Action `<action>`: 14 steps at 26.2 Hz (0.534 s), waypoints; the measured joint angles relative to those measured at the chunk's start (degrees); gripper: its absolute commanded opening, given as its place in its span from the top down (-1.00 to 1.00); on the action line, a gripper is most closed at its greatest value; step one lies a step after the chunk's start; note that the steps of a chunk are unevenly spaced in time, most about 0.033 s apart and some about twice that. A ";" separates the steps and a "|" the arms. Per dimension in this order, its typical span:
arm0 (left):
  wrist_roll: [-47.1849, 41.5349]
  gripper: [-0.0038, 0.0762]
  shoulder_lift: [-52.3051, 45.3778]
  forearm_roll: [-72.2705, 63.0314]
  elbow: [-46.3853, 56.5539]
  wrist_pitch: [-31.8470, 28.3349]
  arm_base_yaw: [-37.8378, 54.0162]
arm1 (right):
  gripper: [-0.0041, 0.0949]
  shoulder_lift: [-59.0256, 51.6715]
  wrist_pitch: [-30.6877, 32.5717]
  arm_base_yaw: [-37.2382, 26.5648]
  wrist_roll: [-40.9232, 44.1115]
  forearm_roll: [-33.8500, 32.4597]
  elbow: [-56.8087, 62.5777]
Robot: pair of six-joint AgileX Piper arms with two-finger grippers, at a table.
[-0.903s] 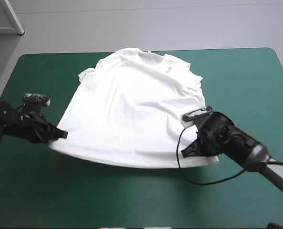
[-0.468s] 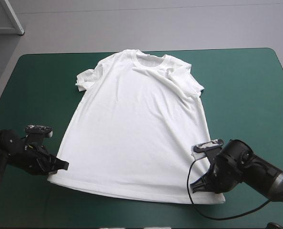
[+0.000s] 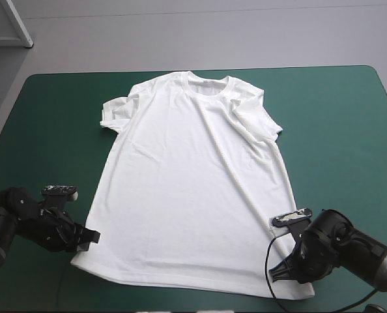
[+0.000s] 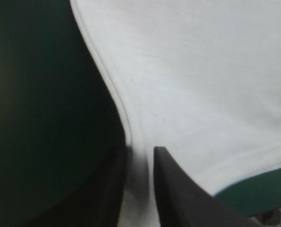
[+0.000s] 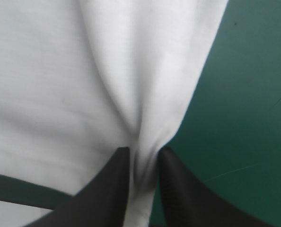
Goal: Fold the cloth
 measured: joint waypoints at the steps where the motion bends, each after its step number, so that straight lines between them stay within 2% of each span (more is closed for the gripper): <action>1: 0.23 -0.19 0.00 -0.68 0.04 -0.06 0.00 | -0.50 -0.57 -0.47 0.00 0.00 0.00 0.03; 2: 0.36 -0.26 0.00 -1.08 0.04 -0.14 0.00 | -0.67 -1.09 -0.87 0.00 0.00 -0.19 0.03; 4: 0.62 -0.30 0.00 -1.59 0.04 -1.26 0.00 | -0.87 -2.32 -1.59 0.00 0.66 -1.50 0.03; 9: 0.89 -0.30 0.60 -1.81 -2.74 -7.01 0.00 | -0.88 -4.73 -2.18 0.00 4.99 -7.50 -0.13; 12: 1.44 -0.30 5.78 -1.95 -11.88 -11.83 0.00 | -0.88 -5.41 -2.45 0.00 7.56 -9.50 -1.45; 14: 2.54 -0.30 8.64 -2.08 -16.26 -12.88 0.00 | -0.88 -5.46 -2.98 0.00 8.41 -9.81 -1.77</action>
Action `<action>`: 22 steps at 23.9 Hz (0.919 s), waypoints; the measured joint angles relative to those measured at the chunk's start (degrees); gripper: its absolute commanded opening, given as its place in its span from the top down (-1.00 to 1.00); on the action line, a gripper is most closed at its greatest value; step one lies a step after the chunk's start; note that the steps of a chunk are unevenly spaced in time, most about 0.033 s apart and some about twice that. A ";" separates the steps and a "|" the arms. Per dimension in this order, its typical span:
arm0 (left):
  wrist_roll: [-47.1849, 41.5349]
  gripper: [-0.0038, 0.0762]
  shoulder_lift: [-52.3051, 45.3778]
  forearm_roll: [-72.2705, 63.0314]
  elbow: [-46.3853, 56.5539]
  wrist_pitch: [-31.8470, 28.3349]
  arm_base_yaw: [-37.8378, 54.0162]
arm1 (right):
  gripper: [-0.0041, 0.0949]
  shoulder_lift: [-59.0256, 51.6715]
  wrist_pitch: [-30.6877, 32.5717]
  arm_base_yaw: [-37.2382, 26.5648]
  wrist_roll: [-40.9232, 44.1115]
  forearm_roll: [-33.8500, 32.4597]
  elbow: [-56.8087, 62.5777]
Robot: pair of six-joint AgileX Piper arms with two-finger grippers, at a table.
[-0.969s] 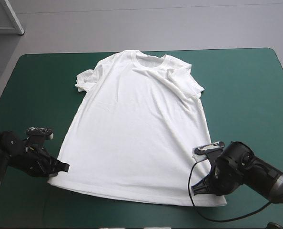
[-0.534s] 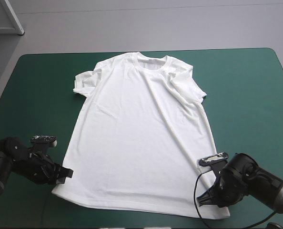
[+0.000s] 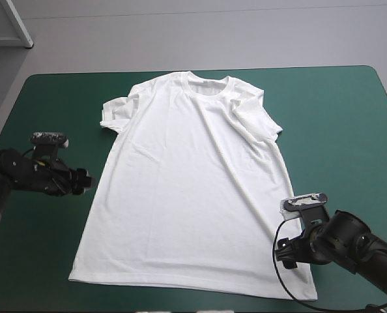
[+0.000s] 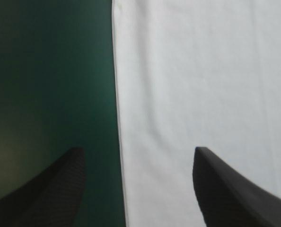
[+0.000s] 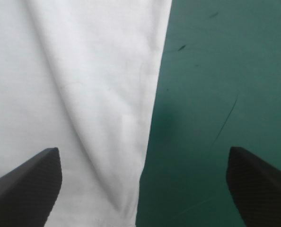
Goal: Fold the cloth
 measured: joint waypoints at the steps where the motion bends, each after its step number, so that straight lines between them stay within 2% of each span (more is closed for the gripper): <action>1: 0.40 -0.30 1.66 -0.14 -2.11 -0.28 0.00 | -0.88 -0.06 -0.39 0.00 0.44 0.00 -0.12; 8: 7.14 -0.30 18.47 -6.26 -15.89 -3.14 -0.05 | -0.88 -0.06 -3.03 0.00 2.41 -0.79 -2.01; 13: 8.57 -0.30 27.72 -5.86 -21.05 -5.29 -3.62 | -0.88 -0.06 -3.58 0.00 2.82 -2.11 -4.01; 17: 3.78 -0.30 32.85 -0.85 -23.02 -11.16 -8.24 | -0.88 -0.06 -3.95 0.00 2.87 -2.40 -5.33; 22: -0.89 -0.30 35.23 1.81 -23.31 -16.01 -9.28 | -0.88 -0.06 -3.95 0.00 2.93 -2.59 -5.58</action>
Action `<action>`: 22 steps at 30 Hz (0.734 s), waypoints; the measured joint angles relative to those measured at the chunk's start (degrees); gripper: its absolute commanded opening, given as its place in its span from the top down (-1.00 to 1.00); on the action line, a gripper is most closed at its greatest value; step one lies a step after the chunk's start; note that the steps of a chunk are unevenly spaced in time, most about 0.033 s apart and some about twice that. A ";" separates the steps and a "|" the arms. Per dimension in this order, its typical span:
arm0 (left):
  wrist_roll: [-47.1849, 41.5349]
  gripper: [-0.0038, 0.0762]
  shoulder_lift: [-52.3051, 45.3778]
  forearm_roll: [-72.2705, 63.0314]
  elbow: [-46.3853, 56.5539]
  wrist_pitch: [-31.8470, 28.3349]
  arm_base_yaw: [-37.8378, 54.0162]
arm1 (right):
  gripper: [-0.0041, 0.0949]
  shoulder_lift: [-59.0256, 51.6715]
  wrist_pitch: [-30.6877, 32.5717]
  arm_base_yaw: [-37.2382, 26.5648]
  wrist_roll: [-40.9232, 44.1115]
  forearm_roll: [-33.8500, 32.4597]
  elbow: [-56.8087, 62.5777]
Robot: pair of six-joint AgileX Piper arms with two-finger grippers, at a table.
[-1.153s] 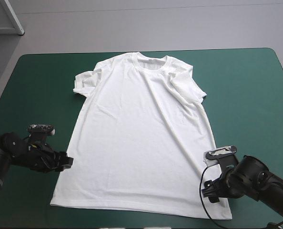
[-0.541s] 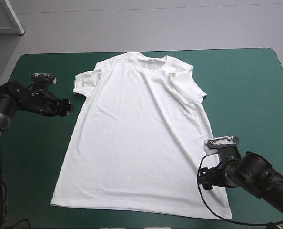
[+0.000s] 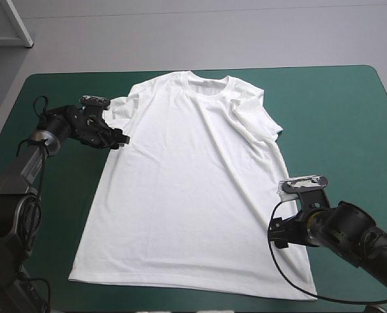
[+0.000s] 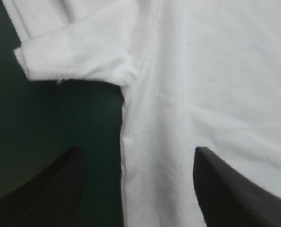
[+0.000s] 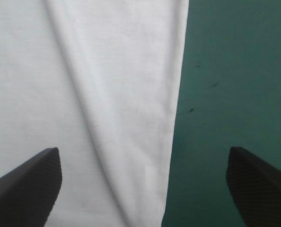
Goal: Fold the cloth
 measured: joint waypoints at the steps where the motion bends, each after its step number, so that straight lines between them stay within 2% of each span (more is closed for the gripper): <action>1: -0.29 -0.30 0.30 0.14 -0.06 -0.81 0.00 | -0.88 0.00 0.00 0.00 0.11 -0.16 0.00; 9: -0.31 -0.30 4.55 -0.12 -0.46 -3.36 0.00 | -0.88 0.00 -1.06 0.00 0.99 -2.48 0.00; 11: -0.04 -0.23 5.21 -0.68 -0.69 -3.66 0.00 | -0.88 0.00 -2.05 0.00 2.14 -4.01 0.00; 14: 0.17 0.01 5.75 -1.75 -1.16 -3.79 0.00 | -0.88 0.11 -3.75 -0.53 4.37 -7.43 -0.35; 18: 0.29 0.62 6.06 -2.86 -1.32 -3.98 0.00 | -0.88 2.70 -6.17 -5.47 3.08 -8.80 -3.97; 19: 0.35 0.83 6.06 -3.19 -1.32 -3.88 0.00 | -0.88 3.87 -7.19 -7.33 1.52 -8.53 -5.33; 20: 0.35 0.93 6.08 -3.50 -1.32 -3.51 0.00 | -0.88 5.23 -8.25 -9.26 -0.06 -8.01 -6.81; 22: 0.35 0.93 6.13 -3.82 -1.32 -2.88 0.00 | -0.88 8.49 -10.31 -13.13 -3.45 -6.29 -9.80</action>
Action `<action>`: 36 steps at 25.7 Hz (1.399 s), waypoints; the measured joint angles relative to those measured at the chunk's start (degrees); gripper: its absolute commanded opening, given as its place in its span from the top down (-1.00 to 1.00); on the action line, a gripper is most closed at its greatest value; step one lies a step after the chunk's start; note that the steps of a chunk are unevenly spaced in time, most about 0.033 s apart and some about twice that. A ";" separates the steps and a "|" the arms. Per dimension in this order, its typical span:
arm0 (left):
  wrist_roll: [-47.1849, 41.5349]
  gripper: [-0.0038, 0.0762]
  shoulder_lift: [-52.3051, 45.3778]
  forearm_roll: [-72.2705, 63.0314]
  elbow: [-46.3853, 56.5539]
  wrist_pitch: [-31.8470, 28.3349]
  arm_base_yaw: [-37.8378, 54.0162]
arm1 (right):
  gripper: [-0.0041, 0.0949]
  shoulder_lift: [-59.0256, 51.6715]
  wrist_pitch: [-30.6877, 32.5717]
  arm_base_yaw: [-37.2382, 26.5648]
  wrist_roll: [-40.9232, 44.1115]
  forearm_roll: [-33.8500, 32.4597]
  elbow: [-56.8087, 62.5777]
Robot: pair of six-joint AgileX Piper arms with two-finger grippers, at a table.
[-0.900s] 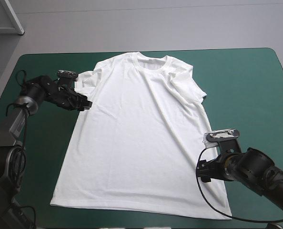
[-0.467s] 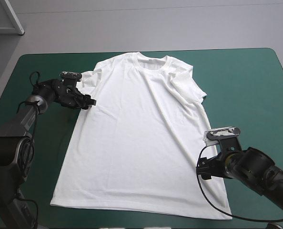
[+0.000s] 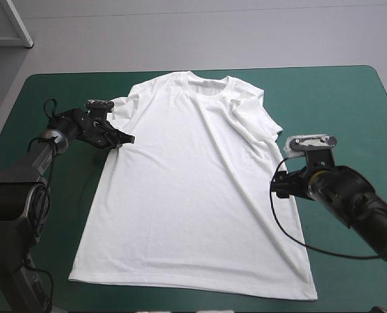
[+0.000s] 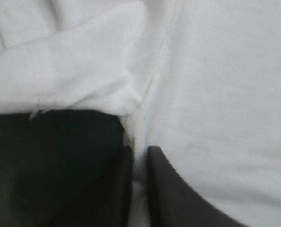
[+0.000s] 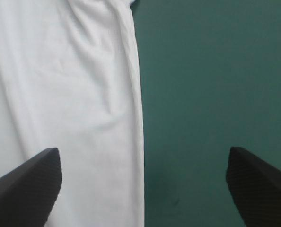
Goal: Fold the cloth
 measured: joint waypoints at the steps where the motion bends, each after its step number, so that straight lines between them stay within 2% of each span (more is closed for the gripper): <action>1: 0.00 0.93 0.00 -0.24 -0.04 0.21 0.00 | -0.88 1.85 -0.95 -1.81 -2.04 1.31 -1.70; 10: 0.00 0.93 0.02 -0.80 -0.11 1.38 0.00 | -0.85 21.04 -6.56 -11.75 -16.15 12.40 -14.19; 19: 0.00 0.93 0.02 -0.99 -0.27 2.38 0.00 | -0.84 38.30 -6.80 -16.06 -25.41 22.52 -25.13; 23: 0.00 0.93 0.02 -0.99 -0.27 2.38 0.00 | -0.74 42.35 -6.53 -16.48 -28.07 26.43 -27.56; 25: 0.00 0.93 0.02 -0.99 -0.27 2.38 0.00 | -0.53 44.24 -6.24 -16.48 -29.07 28.08 -27.96; 26: 0.00 0.93 0.02 -0.99 -0.27 2.38 0.00 | -0.27 44.47 -6.30 -16.48 -29.20 28.43 -28.08; 27: 0.00 0.93 0.02 -0.99 -0.27 2.38 0.00 | -0.10 44.65 -6.37 -16.65 -29.32 28.55 -28.13; 28: -0.16 0.93 0.02 -0.99 -0.27 2.38 0.00 | 0.28 44.81 -6.47 -16.71 -29.47 28.62 -28.19; 29: -0.28 0.93 0.02 -0.99 -0.27 2.40 0.00 | 0.52 45.05 -6.88 -16.77 -29.47 28.62 -28.30; 30: -0.52 0.93 0.02 -0.99 -0.27 2.40 0.00 | 0.92 45.16 -7.25 -16.77 -29.47 28.89 -28.30; 36: -2.55 0.93 -2.01 -0.61 0.21 3.98 0.00 | 0.95 44.02 -6.68 -16.77 -29.51 30.72 -29.63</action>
